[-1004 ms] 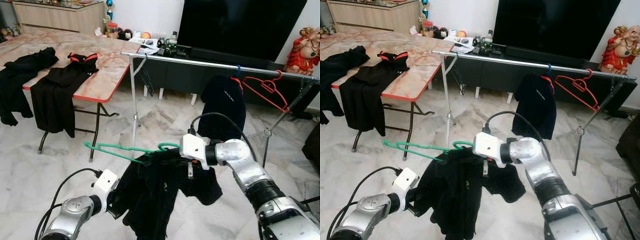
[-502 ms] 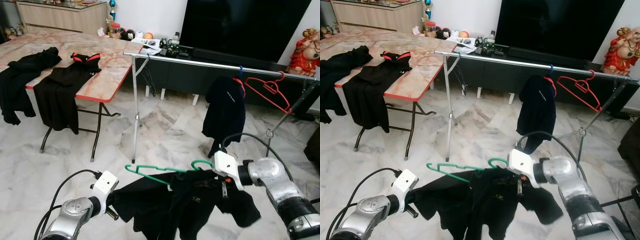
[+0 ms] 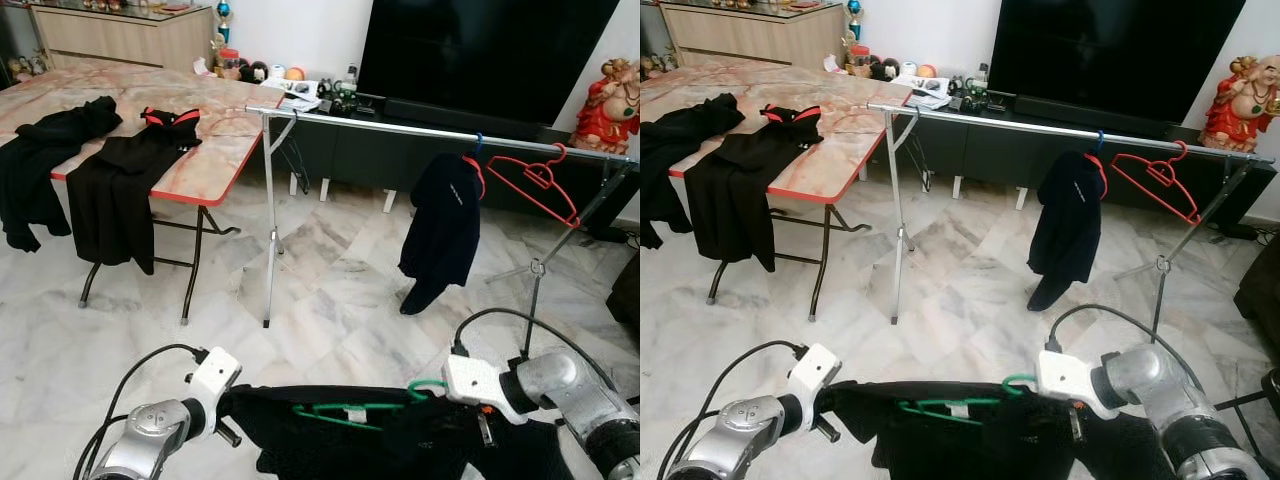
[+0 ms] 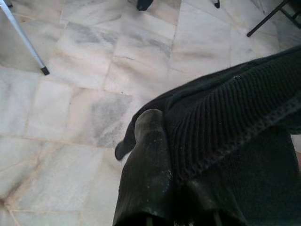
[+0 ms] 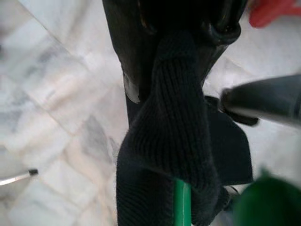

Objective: Hang hanger

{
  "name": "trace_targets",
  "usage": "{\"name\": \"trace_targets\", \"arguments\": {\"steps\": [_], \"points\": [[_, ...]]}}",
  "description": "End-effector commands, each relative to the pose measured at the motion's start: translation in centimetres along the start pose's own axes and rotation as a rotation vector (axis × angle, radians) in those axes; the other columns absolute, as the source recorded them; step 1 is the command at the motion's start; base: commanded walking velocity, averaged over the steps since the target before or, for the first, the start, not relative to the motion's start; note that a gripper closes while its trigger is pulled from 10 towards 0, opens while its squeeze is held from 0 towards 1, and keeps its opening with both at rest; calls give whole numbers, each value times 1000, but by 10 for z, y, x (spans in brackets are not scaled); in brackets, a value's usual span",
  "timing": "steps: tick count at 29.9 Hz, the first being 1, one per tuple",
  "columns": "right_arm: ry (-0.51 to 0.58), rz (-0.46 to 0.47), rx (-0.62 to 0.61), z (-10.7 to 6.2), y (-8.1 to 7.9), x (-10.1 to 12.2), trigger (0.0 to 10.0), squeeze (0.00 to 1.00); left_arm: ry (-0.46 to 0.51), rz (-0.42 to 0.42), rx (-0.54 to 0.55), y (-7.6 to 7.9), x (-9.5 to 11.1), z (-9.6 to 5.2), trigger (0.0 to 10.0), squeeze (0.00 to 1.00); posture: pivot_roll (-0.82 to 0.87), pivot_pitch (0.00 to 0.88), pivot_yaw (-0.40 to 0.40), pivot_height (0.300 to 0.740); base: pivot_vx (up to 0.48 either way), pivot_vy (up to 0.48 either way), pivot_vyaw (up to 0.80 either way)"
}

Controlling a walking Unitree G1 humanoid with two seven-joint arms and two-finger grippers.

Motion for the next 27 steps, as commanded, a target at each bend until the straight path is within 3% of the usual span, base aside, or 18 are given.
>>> {"name": "trace_targets", "arguments": {"steps": [1, 4, 12, 15, 16, 22, 26, 27], "points": [[-76, 21, -103, -20, 12, -13, 0, 0, -39, -2, 39, -9, -7, -7, 0, 0, 188, 0, -116, 740, 0, 0, 0], [-80, -9, -219, -16, 23, -6, 0, 0, -45, 12, 5, -7, -6, -8, 0, 0, 191, 0, -118, 740, 0, 0, 0], [-22, -23, -254, -1, 25, 10, 0, 0, -38, 42, -70, -4, 1, -14, 0, 0, 195, 0, -117, 740, 0, 0, 0], [4, -34, -254, 11, 23, 19, 0, 0, 43, 50, -131, 0, 23, -17, 0, 0, 206, 0, -119, 740, 0, 0, 0], [22, -32, -265, 16, 24, 24, 0, 0, 107, 60, -174, 3, 40, -21, 0, 0, 212, 0, -120, 740, 0, 0, 0], [117, -24, -249, 28, 24, 50, 0, 0, 287, 134, -295, 19, 98, -30, 0, 0, 219, 0, -123, 740, 0, 0, 0], [131, -26, -290, 32, 28, 59, 0, 0, 307, 170, -372, 34, 110, -34, 0, 0, 220, 0, -121, 740, 0, 0, 0], [163, -13, -328, 32, 32, 66, 0, 0, 305, 186, -429, 44, 114, -37, 0, 0, 224, 0, -119, 740, 0, 0, 0]]}}
Point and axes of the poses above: a point about 5 cm out from each wrist's last joint towards the gripper, its own z axis pointing out of the wrist towards the gripper, its own x axis along the axis of the wrist's last joint, y = z × x, the point moved 1 cm from there along z, pointing out of the wrist towards the gripper, and after that the axes turned 10 degrees about z, right-handed, at the moved point
